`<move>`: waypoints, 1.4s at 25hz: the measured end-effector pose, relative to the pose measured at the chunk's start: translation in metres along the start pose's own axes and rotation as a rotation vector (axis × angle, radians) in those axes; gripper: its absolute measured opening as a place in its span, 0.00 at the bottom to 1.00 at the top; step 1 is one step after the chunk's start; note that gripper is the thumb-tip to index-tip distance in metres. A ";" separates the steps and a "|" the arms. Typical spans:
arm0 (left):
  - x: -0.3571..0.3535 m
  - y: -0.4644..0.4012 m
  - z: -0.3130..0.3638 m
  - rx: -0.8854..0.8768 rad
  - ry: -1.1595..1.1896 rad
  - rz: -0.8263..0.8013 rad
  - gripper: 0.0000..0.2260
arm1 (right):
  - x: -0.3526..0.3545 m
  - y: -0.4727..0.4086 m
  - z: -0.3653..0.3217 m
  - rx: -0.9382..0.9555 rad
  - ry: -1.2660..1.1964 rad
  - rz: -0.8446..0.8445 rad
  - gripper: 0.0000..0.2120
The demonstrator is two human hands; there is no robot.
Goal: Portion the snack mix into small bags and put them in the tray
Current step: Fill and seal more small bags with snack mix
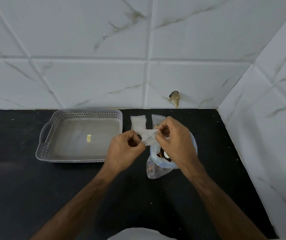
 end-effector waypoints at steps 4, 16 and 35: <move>-0.003 0.001 -0.001 0.023 0.067 -0.021 0.07 | -0.007 0.007 -0.010 0.191 0.141 -0.085 0.04; -0.019 0.026 0.019 -0.299 -0.004 -0.099 0.04 | -0.013 0.023 0.010 -0.116 -0.030 -0.097 0.16; -0.069 0.023 -0.028 -0.570 -0.418 -0.156 0.17 | 0.047 0.052 0.076 -0.466 -0.040 -0.215 0.02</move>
Point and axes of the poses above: each hand's wrist, its own y-axis away from the middle knuckle, its own x-axis out of the back of the hand, z = x × y, the point moved 8 cm from there along -y, towards the middle knuckle, and after that the axes turned 8 degrees about -y, right-handed, at the moved point
